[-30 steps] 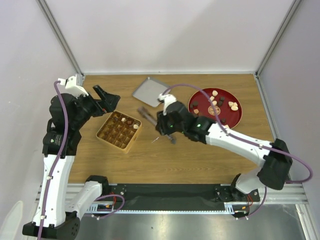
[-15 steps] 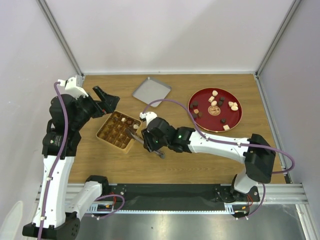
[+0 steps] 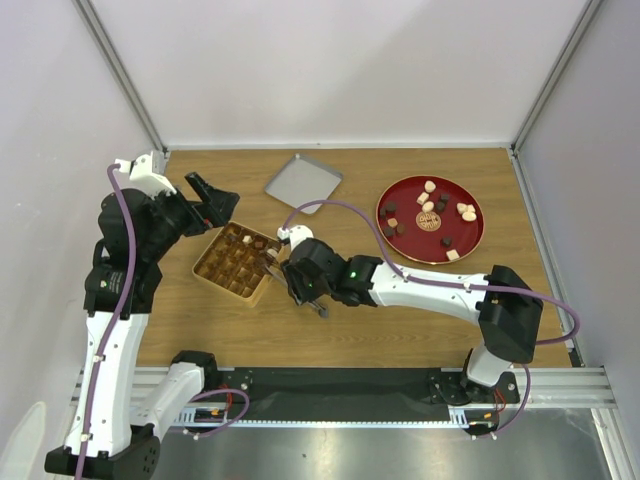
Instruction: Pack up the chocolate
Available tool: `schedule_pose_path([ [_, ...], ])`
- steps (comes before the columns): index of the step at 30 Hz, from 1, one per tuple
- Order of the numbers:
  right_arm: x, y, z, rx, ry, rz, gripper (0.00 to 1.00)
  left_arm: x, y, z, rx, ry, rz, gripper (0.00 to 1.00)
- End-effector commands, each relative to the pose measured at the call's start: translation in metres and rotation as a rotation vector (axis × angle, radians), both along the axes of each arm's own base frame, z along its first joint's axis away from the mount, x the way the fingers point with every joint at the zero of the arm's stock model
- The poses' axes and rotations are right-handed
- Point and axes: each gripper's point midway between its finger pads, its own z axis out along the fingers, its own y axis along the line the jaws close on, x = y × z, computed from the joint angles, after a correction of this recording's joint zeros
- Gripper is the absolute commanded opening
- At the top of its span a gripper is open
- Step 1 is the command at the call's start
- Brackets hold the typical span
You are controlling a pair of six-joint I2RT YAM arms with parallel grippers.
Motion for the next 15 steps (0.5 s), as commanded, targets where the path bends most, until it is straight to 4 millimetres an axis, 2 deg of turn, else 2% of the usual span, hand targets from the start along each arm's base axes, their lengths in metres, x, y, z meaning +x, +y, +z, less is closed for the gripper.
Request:
schedule_pose_path([
  [1, 0.011, 0.012, 0.034, 0.065, -0.073, -0.014, 0.42, 0.000, -0.004, 0.010, -0.005, -0.043, -0.023, 1.00],
  [10, 0.017, 0.011, 0.058, 0.078, -0.117, -0.015, 0.46, -0.001, -0.004, 0.012, -0.005, -0.048, -0.024, 1.00],
  [12, 0.019, 0.002, 0.069, 0.079, -0.133, -0.031, 0.45, 0.000, -0.004, 0.011, -0.002, -0.044, -0.023, 1.00],
  [15, 0.032, -0.025, 0.082, 0.069, -0.137, -0.095, 0.43, 0.001, -0.005, 0.008, -0.003, -0.039, -0.029, 1.00],
])
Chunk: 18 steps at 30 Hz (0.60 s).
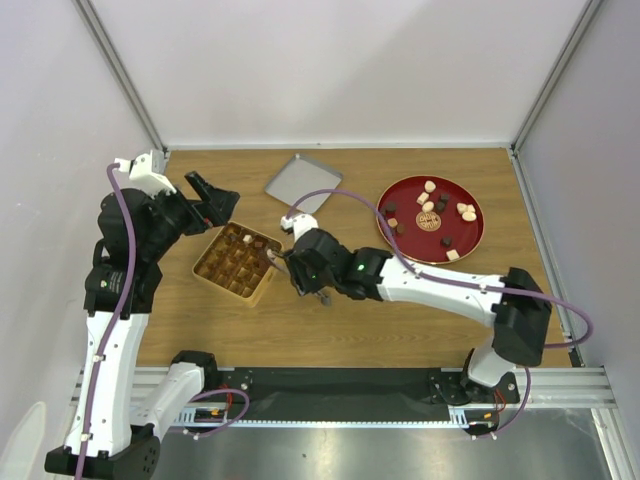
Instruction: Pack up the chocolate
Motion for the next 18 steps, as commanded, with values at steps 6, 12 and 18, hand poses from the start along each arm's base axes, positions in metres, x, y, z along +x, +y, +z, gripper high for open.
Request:
schedule_pose_path([
  [6, 0.057, -0.119, 0.044, -0.028, -0.073, -0.283, 0.43, 0.001, -0.009, -0.006, -0.014, -0.009, -0.048, 1.00],
  [12, 0.088, -0.229, 0.023, -0.123, -0.031, -0.539, 0.43, 0.004, -0.015, -0.019, -0.036, 0.016, -0.074, 1.00],
  [18, 0.099, -0.268, 0.001, -0.149, 0.028, -0.643, 0.42, 0.004, -0.015, -0.023, -0.039, 0.026, -0.077, 1.00],
])
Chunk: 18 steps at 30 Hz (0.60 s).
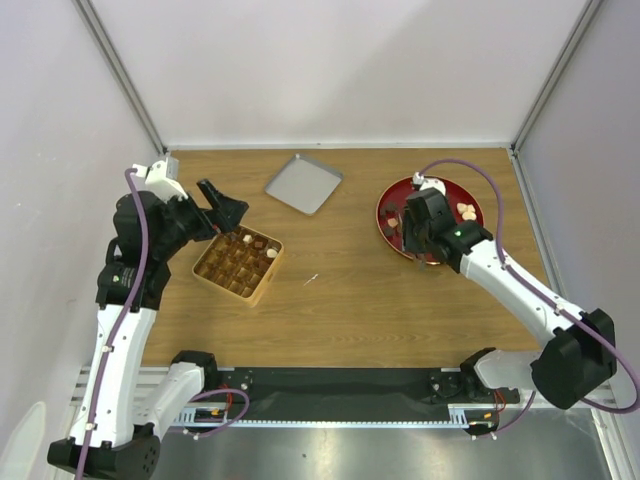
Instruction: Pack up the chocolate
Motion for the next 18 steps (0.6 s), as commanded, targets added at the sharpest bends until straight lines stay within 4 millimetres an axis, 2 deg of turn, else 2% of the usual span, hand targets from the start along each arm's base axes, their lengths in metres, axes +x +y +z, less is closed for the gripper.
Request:
schedule_pose_path([
  [1, 0.003, -0.008, -0.005, -0.002, 0.010, -0.002, 0.42, 0.000, -0.006, 0.014, -0.024, -0.052, -0.028, 1.00],
  [6, 0.009, -0.014, -0.021, -0.021, 0.049, -0.026, 0.42, -0.001, -0.004, 0.014, -0.008, -0.048, -0.025, 1.00],
  [10, 0.010, -0.009, -0.026, 0.005, 0.055, -0.010, 0.42, -0.002, -0.003, 0.014, -0.001, -0.049, -0.022, 1.00],
  [18, 0.010, -0.007, -0.048, 0.000, 0.087, -0.015, 0.43, -0.001, -0.003, 0.005, -0.003, -0.035, -0.019, 1.00],
])
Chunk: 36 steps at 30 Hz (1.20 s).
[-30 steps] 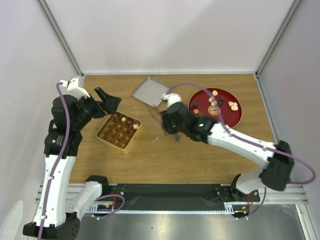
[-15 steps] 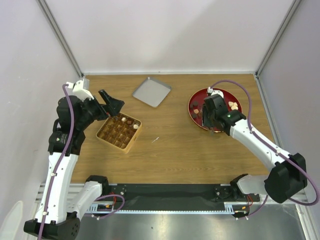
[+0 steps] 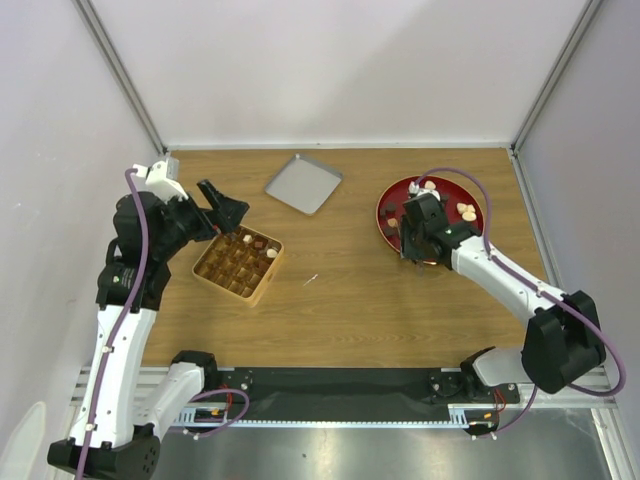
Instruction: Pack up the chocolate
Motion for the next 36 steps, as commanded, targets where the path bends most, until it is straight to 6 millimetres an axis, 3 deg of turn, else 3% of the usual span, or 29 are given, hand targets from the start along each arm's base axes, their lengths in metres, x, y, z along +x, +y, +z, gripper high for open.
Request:
schedule_pose_path([
  [1, 0.010, 0.006, -0.001, 0.021, -0.029, -0.002, 0.43, -0.001, -0.001, 0.003, 0.000, -0.024, -0.007, 1.00],
  [8, 0.009, 0.001, -0.011, -0.003, -0.007, -0.021, 0.44, -0.001, -0.001, 0.003, -0.002, -0.024, -0.008, 1.00],
  [13, 0.012, -0.002, -0.011, -0.015, -0.016, -0.022, 0.33, -0.001, 0.001, 0.006, 0.006, -0.037, 0.000, 1.00],
  [16, 0.010, -0.004, -0.003, -0.021, -0.026, -0.027, 0.30, 0.000, 0.000, 0.008, 0.003, -0.037, -0.005, 1.00],
  [22, 0.006, -0.003, 0.034, 0.002, -0.089, -0.008, 0.28, 0.004, 0.001, 0.015, 0.010, -0.045, 0.001, 1.00],
  [25, 0.005, 0.023, 0.057, 0.070, -0.145, 0.068, 0.28, 0.010, 0.001, 0.021, 0.016, -0.051, 0.002, 1.00],
  [26, -0.002, 0.045, 0.062, 0.097, -0.156, 0.133, 0.28, 0.010, 0.001, 0.021, 0.018, -0.045, 0.005, 1.00],
  [29, -0.006, 0.084, 0.079, 0.140, -0.199, 0.210, 0.28, 0.011, 0.003, 0.030, 0.019, -0.063, 0.017, 1.00],
  [30, -0.011, 0.109, 0.090, 0.174, -0.225, 0.269, 0.27, 0.011, 0.003, 0.033, 0.015, -0.071, 0.020, 1.00],
  [36, -0.033, 0.208, 0.102, 0.342, -0.269, 0.484, 0.28, 0.008, 0.003, 0.039, 0.009, -0.083, 0.019, 1.00],
])
